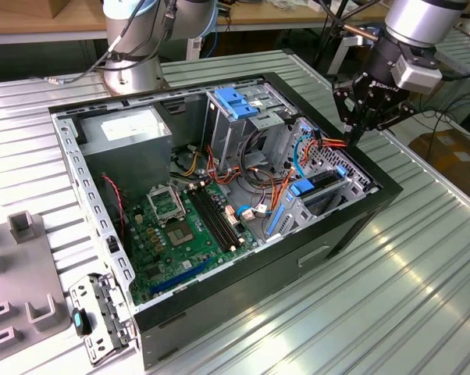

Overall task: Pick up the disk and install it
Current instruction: 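Insert the first disk wire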

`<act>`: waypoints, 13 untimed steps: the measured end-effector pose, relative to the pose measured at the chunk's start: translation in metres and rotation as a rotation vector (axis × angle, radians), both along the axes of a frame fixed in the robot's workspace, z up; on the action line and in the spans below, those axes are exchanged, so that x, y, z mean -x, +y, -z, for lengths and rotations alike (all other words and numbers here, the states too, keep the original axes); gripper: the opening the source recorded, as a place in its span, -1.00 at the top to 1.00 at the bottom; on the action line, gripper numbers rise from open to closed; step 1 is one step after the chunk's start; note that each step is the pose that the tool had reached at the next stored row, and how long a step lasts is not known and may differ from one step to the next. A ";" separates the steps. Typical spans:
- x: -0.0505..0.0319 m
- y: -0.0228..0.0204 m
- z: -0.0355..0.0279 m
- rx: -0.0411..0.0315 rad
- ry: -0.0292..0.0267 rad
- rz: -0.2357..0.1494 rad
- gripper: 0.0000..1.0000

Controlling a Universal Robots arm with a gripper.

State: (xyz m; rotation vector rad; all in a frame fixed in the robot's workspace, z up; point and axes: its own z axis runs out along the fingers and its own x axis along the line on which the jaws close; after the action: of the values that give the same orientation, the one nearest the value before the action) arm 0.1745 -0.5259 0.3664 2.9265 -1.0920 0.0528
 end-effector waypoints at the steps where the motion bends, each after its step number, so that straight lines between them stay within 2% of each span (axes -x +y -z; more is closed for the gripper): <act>1: 0.0000 0.0000 -0.0001 -0.0001 0.0000 0.000 0.66; 6: 0.0000 -0.0001 -0.0089 0.0000 0.0000 0.009 0.66; 10: 0.0000 -0.0001 -0.0091 0.0001 0.0001 0.084 0.66; 13: 0.0000 -0.0001 -0.0091 0.0000 0.0001 0.126 0.66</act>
State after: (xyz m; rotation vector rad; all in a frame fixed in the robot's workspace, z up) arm 0.1745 -0.5260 0.3755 2.8501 -1.2732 0.0509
